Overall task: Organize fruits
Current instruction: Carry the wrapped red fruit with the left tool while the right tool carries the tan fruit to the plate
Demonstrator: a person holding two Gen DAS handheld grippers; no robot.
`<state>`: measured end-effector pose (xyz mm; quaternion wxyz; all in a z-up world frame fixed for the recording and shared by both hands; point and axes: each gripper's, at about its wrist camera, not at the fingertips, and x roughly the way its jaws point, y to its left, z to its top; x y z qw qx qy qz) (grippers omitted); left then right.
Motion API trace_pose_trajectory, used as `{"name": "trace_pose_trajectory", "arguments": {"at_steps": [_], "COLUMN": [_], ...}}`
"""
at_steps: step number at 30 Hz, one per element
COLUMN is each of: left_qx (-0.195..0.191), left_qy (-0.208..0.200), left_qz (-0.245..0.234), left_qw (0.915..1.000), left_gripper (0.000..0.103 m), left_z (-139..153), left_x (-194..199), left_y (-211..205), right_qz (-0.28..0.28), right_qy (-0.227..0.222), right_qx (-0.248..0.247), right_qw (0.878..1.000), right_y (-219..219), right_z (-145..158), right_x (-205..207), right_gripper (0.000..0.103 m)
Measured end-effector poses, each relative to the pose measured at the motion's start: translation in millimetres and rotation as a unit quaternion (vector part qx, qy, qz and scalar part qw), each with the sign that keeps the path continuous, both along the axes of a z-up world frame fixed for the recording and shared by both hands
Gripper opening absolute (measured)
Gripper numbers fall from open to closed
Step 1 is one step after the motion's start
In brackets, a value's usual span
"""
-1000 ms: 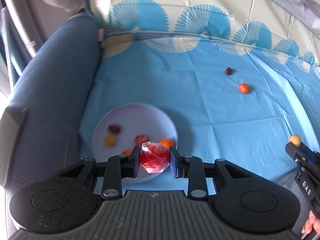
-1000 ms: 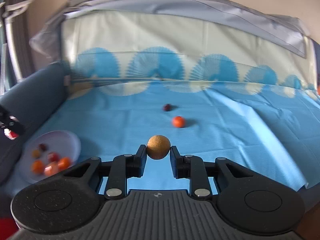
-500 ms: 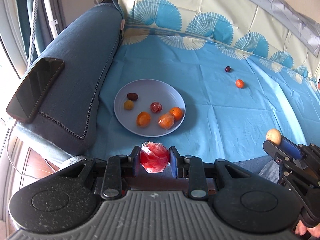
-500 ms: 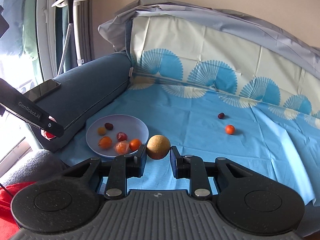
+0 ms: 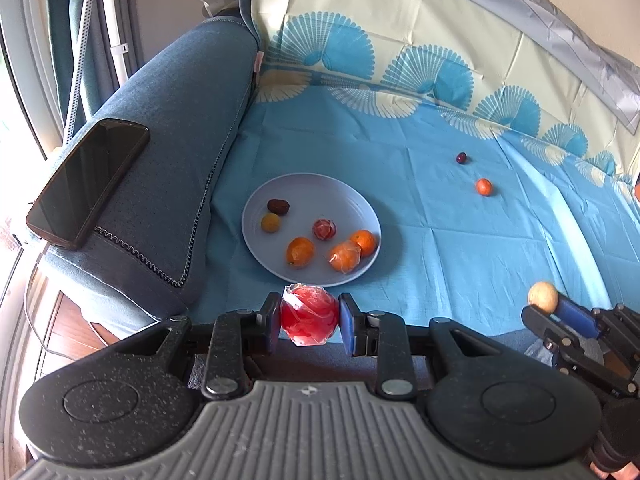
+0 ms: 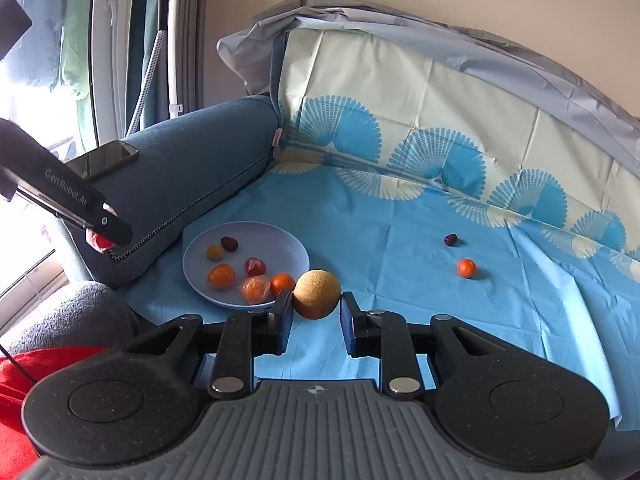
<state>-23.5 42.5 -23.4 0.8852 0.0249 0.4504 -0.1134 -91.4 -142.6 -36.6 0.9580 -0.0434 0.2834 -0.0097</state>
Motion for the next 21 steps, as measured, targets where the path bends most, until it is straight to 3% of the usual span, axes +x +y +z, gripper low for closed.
{"name": "trace_pose_trajectory", "arguments": {"at_steps": [10,21], "left_qx": [-0.003,0.006], "left_qy": [0.002,0.016], "left_qz": [0.001,0.006], "left_qw": [1.0000,0.9998], "left_gripper": [0.033,0.033], "left_z": [-3.4,-26.5], "left_x": [23.6,87.9], "left_y": [3.8,-6.1], "right_qz": [0.012,0.027], "right_qy": [0.018,0.040], "right_qx": [0.002,0.010], "right_qw": [1.000,0.999], "right_y": [4.9,8.2], "right_z": [-7.0,-25.1], "right_x": [23.5,91.2], "right_gripper": [0.027,0.027]}}
